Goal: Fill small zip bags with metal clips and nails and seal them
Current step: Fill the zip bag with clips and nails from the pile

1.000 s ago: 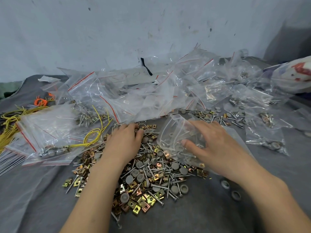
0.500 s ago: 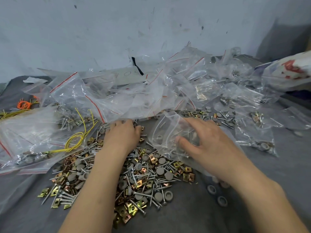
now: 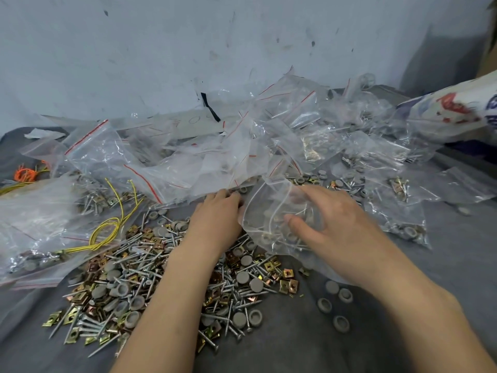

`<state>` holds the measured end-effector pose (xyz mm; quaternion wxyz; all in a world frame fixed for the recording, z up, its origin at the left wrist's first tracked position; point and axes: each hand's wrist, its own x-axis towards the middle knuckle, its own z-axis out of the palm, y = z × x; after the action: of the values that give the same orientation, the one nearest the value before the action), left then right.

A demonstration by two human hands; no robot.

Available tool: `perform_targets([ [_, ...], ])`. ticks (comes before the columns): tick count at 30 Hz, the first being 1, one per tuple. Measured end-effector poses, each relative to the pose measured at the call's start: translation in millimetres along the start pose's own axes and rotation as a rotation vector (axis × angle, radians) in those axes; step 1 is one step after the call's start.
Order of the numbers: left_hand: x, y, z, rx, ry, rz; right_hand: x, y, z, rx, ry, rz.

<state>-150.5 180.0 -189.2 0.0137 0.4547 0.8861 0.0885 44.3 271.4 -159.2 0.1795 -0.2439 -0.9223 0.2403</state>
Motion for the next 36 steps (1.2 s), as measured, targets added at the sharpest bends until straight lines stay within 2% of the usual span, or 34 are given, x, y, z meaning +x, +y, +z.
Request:
perform_targets([
  [9,-34.0,-5.5,-10.9,-0.036,-0.134,0.1,-1.1,-1.1,-3.6,0.009,0.008,0.012],
  [16,-54.8,-10.5,-18.6,-0.015,-0.162,0.029,-0.1,-9.8,-2.1,0.007,0.014,0.018],
  [23,-52.7,-16.3,-21.1,-0.008,-0.161,0.137,1.2,-7.4,0.9,-0.022,0.03,-0.006],
  [25,-50.8,-22.4,-22.0,-0.081,-0.159,0.151,2.9,-7.0,1.0,-0.031,0.021,0.009],
  [32,-56.8,-50.0,-42.9,-0.564,-0.136,0.078,5.1,-8.5,3.6,-0.044,0.021,-0.013],
  [36,-70.1,-73.8,-59.1,-0.634,-0.106,-0.006,5.2,-13.6,7.5,-0.037,0.036,-0.063],
])
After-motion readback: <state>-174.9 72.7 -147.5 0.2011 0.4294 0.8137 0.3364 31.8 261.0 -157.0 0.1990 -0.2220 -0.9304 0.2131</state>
